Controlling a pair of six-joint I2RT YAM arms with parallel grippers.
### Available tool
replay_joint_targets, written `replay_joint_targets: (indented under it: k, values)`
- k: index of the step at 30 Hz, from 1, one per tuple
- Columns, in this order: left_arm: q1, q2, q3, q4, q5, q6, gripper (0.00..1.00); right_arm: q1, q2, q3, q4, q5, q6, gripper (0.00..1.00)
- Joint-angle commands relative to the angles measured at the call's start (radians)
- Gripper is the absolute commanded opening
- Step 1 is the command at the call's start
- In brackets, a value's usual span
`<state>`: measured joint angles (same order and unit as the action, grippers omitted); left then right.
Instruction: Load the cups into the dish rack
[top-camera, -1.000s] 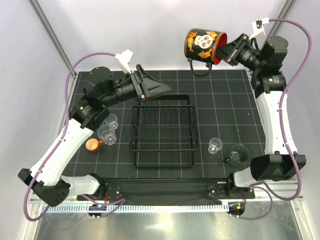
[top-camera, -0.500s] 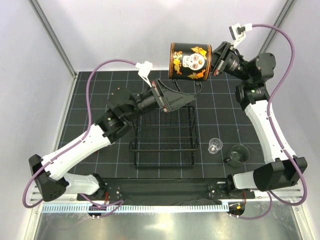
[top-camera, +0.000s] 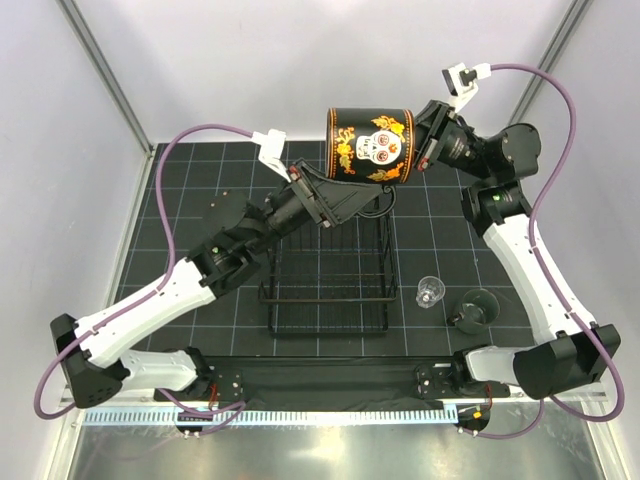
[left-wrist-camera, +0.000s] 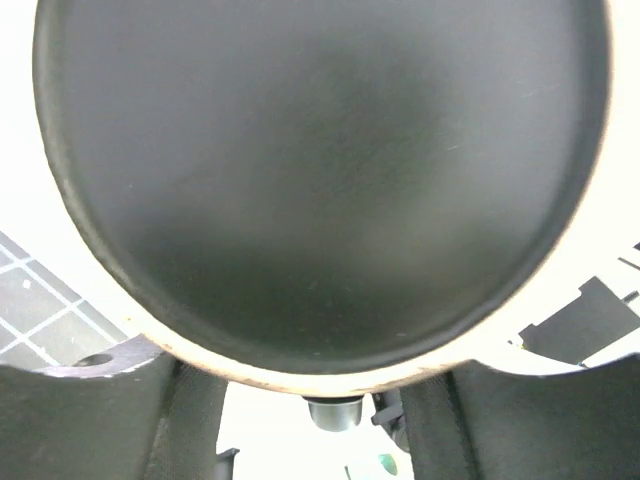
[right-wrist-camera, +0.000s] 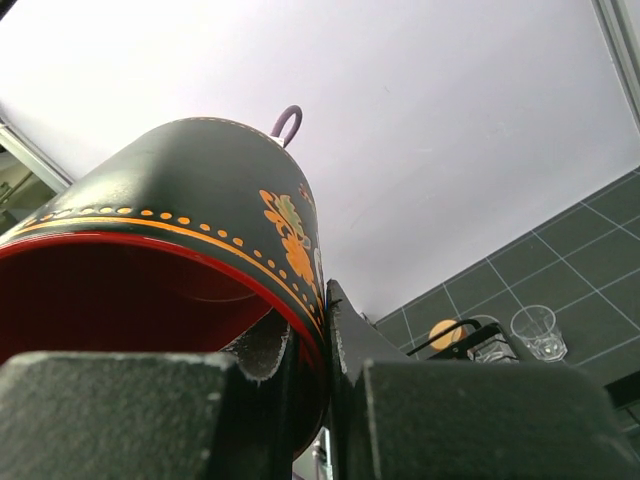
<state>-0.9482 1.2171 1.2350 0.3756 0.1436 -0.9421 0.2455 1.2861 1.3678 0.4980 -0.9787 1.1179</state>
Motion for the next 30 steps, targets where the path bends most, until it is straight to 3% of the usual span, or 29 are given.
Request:
replay_joint_targets:
  k: [1,13,16,19,20,24,27,29,30]
  values:
    - [-0.001,-0.021,0.015,0.077,-0.05,0.032,0.58,0.02,-0.047,0.027,0.139,0.071,0.071,0.04]
    - [-0.001,0.01,0.008,0.126,-0.022,-0.023,0.45,0.058,-0.047,-0.003,0.097,0.14,0.033,0.04]
    - [-0.001,0.012,0.023,0.12,-0.029,-0.018,0.35,0.061,-0.048,0.005,0.056,0.149,-0.006,0.04]
    - [-0.001,0.021,0.055,0.091,-0.022,-0.018,0.13,0.06,-0.047,-0.001,0.025,0.149,-0.023,0.04]
    - [-0.001,0.019,0.063,0.068,-0.025,-0.018,0.0,0.06,-0.045,-0.01,0.028,0.15,-0.023,0.04]
    - [-0.001,-0.008,0.072,0.007,-0.052,0.014,0.0,0.061,-0.042,-0.018,0.011,0.137,-0.038,0.04]
    - [0.0,-0.063,0.08,-0.117,-0.09,0.103,0.0,0.055,-0.045,0.019,-0.126,0.144,-0.143,0.15]
    - [0.003,-0.091,0.095,-0.206,-0.125,0.138,0.0,0.044,-0.053,0.066,-0.312,0.175,-0.28,0.23]
    - [0.009,-0.103,0.096,-0.261,-0.137,0.164,0.0,0.043,-0.056,0.082,-0.422,0.213,-0.321,0.35]
